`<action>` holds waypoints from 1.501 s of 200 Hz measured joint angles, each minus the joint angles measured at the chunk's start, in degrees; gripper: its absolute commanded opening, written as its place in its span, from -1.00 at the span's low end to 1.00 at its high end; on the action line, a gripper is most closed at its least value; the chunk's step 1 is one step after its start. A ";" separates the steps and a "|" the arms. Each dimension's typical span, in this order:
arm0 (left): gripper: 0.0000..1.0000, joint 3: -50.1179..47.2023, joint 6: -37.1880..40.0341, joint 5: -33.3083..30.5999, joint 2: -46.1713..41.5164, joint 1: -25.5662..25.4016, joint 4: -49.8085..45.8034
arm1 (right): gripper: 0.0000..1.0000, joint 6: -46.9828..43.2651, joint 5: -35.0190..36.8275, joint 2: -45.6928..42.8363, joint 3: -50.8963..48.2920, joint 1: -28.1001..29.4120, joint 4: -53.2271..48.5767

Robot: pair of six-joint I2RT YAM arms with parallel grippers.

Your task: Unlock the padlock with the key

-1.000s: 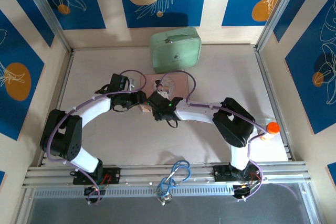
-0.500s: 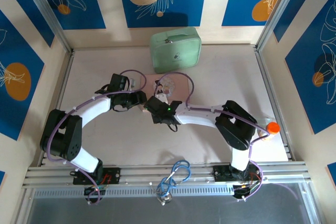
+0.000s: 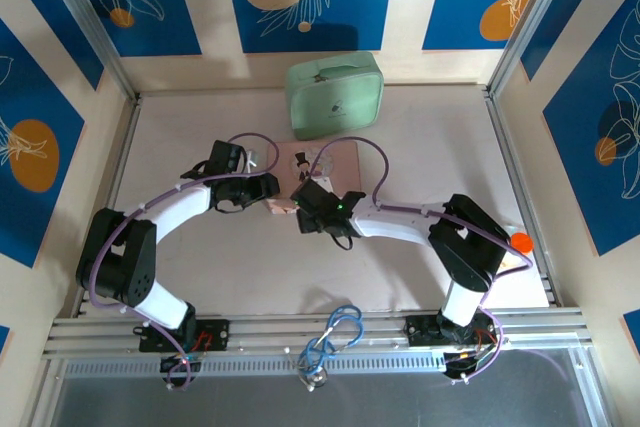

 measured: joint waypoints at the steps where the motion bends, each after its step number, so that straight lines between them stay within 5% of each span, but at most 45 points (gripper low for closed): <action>1: 0.02 0.00 0.00 0.00 0.00 0.02 0.00 | 0.31 0.02 0.00 0.00 0.00 0.00 0.04; 79: 0.02 0.00 0.00 0.00 -0.22 0.00 -0.46 | 0.33 -2.60 0.07 3.65 3.37 0.46 -0.17; 221: 0.02 -0.04 0.00 0.00 -0.22 0.00 -0.31 | 0.08 -1.49 4.74 13.03 14.60 1.22 -11.10; 300: 0.01 -0.07 0.02 0.00 -0.22 0.02 -0.31 | -0.31 -0.26 5.70 14.64 16.46 1.42 -13.84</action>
